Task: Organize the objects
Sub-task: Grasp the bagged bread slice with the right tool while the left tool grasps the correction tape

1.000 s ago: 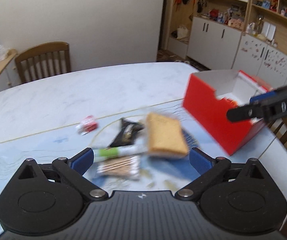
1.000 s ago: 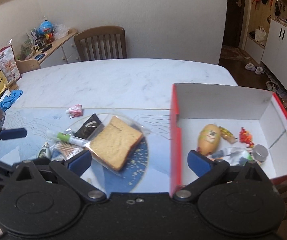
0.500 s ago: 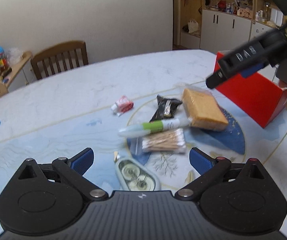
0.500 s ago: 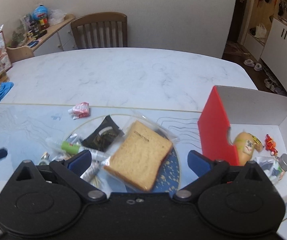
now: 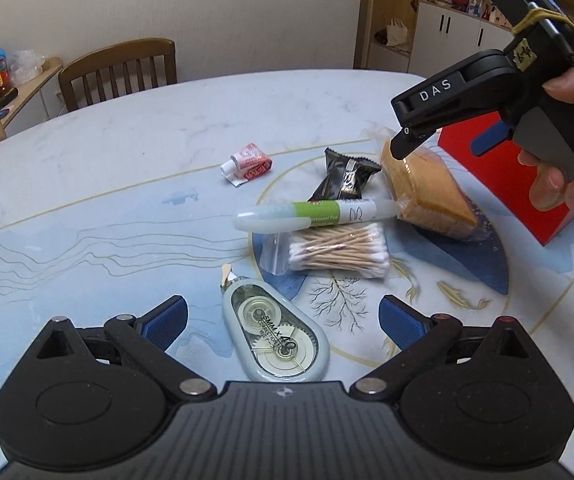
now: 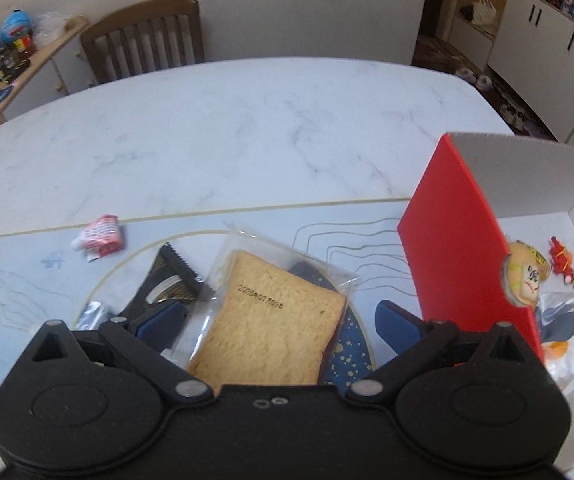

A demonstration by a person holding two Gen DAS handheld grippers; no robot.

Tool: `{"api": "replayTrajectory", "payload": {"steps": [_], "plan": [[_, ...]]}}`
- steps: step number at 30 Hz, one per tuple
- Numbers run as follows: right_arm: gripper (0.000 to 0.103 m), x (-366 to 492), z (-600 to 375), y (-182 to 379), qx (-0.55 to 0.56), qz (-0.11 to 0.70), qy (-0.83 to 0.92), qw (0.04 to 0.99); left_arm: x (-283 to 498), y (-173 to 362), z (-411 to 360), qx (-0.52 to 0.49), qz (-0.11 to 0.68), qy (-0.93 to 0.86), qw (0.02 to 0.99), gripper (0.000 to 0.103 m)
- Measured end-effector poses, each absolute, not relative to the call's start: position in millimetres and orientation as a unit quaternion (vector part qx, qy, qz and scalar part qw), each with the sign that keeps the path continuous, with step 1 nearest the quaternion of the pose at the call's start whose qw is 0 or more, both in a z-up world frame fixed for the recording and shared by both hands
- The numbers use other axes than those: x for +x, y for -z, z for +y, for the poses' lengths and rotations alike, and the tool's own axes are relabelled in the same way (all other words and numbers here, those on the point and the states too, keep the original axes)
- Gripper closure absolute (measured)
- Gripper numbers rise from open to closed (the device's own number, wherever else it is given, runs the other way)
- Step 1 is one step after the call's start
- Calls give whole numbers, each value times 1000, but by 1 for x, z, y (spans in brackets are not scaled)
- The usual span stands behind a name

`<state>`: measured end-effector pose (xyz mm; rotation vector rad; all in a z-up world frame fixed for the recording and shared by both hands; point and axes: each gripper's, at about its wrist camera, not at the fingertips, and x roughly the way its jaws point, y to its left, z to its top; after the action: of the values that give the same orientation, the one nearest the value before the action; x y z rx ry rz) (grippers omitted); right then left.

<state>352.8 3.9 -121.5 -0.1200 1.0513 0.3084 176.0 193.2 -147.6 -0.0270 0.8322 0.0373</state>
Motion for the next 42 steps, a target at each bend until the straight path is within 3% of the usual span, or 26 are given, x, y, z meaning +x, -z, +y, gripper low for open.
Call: {"api": "replayTrajectory", "payload": {"steps": [23,29,33,37,42], "plan": [[0,363,6,167,-66,540,-129,829,188,172,185,-15,426,-51,903,3],[4,357,10,167,-82,534,-137,831,189,173,185,-21,425,-60,903,29],[15,357,9,164,-85,531,-145,831,187,171,186,-22,422,-73,903,45],[27,354,7,158,-85,525,-152,833,187,170,187,-23,423,-70,903,45],[30,347,2,149,-84,522,-166,833,188,169,190,-27,425,-70,902,49]]}}
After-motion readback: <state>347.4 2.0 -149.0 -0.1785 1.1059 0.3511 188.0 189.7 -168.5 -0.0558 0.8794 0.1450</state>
